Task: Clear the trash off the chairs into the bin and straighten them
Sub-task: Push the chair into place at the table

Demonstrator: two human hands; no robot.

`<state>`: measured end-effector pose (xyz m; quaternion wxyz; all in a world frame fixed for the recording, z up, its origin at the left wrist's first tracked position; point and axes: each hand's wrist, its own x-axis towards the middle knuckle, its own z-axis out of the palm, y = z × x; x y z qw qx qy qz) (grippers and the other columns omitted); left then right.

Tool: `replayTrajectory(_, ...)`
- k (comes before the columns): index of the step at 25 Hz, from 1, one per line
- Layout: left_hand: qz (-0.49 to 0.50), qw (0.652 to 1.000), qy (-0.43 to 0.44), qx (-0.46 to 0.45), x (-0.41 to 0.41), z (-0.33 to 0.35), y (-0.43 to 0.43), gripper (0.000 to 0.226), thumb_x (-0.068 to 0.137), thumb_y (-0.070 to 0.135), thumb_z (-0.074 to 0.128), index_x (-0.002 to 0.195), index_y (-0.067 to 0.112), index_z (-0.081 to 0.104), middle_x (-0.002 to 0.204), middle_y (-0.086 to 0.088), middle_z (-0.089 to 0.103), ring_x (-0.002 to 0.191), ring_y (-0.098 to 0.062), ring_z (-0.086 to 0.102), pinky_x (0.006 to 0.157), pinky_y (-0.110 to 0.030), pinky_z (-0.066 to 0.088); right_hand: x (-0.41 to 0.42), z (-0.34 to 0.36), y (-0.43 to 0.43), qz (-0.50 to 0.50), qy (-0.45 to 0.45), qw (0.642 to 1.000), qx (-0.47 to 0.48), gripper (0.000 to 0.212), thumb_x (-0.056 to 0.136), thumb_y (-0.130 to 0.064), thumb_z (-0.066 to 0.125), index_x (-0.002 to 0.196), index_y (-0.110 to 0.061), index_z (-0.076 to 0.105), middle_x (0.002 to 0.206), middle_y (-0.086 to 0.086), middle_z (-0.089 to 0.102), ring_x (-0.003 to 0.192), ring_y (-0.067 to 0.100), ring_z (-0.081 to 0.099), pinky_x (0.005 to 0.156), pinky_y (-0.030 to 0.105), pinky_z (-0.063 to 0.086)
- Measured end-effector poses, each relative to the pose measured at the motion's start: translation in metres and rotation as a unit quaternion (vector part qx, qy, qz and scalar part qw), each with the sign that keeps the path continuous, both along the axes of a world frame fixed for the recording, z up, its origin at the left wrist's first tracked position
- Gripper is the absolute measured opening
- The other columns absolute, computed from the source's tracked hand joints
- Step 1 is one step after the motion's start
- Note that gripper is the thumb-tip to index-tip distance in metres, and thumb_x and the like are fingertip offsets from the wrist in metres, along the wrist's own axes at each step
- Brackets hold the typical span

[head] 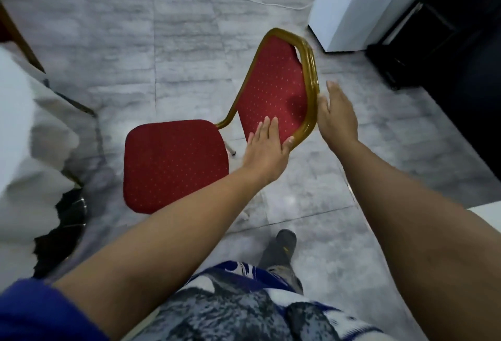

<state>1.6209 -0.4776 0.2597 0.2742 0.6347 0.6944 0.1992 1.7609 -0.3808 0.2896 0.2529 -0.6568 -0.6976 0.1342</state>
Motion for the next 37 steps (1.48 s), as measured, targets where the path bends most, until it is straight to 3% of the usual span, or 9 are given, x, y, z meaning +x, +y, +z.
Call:
replayTrajectory(9,0.129,0.991,0.002,0.041,0.077,-0.006,0.127,0.067,0.101,0.048,0.018,0.153,0.015,-0.008,0.163,-0.002,-0.007,0.149,-0.013,-0.008,0.121,-0.034,0.003,-0.006,0.014,0.172,0.232,-0.064,0.97,-0.043,0.052,0.106,-0.036,0.025,0.156,-0.023,0.02,0.164,-0.004,0.015,0.151,0.013,0.014,0.12,0.031,0.014)
replayTrajectory(15,0.15,0.985,-0.003,0.086,0.093,-0.005,0.147,0.061,0.103,0.037,0.021,0.153,0.013,-0.004,0.163,-0.001,-0.004,0.148,-0.011,-0.007,0.121,-0.032,0.002,-0.023,0.005,0.204,0.323,-0.103,0.941,-0.014,0.051,0.106,-0.034,0.026,0.155,-0.02,0.022,0.165,-0.001,0.011,0.152,0.016,0.006,0.12,0.037,0.015)
replayTrajectory(20,0.187,0.976,-0.013,0.11,0.101,-0.009,0.156,0.06,0.104,0.033,0.025,0.154,0.012,0.0,0.163,-0.003,-0.001,0.148,-0.011,-0.003,0.121,-0.031,0.003,-0.021,0.002,0.221,0.391,-0.141,0.908,0.055,0.053,0.104,-0.034,0.034,0.153,-0.014,0.029,0.165,0.005,0.011,0.152,0.019,0.006,0.122,0.036,0.004)
replayTrajectory(25,0.258,0.956,-0.009,0.138,0.11,-0.014,0.169,0.059,0.103,0.038,0.028,0.154,0.015,0.009,0.162,-0.002,0.012,0.148,-0.014,0.011,0.12,-0.031,0.013,-0.025,0.002,0.235,0.474,-0.12,0.868,0.082,0.052,0.102,-0.034,0.032,0.149,-0.012,0.038,0.163,0.006,0.021,0.152,0.022,0.011,0.124,0.036,0.005)
replayTrajectory(30,0.299,0.941,0.004,0.16,0.116,-0.02,0.167,0.06,0.101,0.045,0.027,0.153,0.019,0.012,0.157,-0.003,0.028,0.139,-0.023,0.037,0.106,-0.036,0.038,-0.029,0.001,0.239,0.544,-0.105,0.825,0.111,0.051,0.102,-0.033,0.033,0.146,-0.011,0.043,0.16,0.005,0.03,0.151,0.025,0.016,0.123,0.037,0.007)
replayTrajectory(34,0.31,0.937,0.055,0.152,0.111,-0.016,0.163,0.061,0.102,0.043,0.03,0.154,0.017,0.011,0.158,-0.003,0.026,0.143,-0.018,0.029,0.11,-0.031,0.031,-0.037,0.002,0.237,0.568,-0.106,0.808,0.116,0.051,0.102,-0.034,0.034,0.148,-0.012,0.04,0.16,0.005,0.028,0.151,0.024,0.014,0.123,0.036,0.005)
replayTrajectory(37,0.311,0.935,0.086,0.147,0.105,-0.014,0.158,0.06,0.103,0.038,0.033,0.153,0.014,0.014,0.158,-0.005,0.025,0.144,-0.018,0.025,0.112,-0.022,0.014,-0.046,0.001,0.233,0.577,-0.099,0.802,0.119,0.053,0.101,-0.034,0.033,0.148,-0.011,0.04,0.16,0.006,0.029,0.151,0.024,0.015,0.121,0.033,0.0)
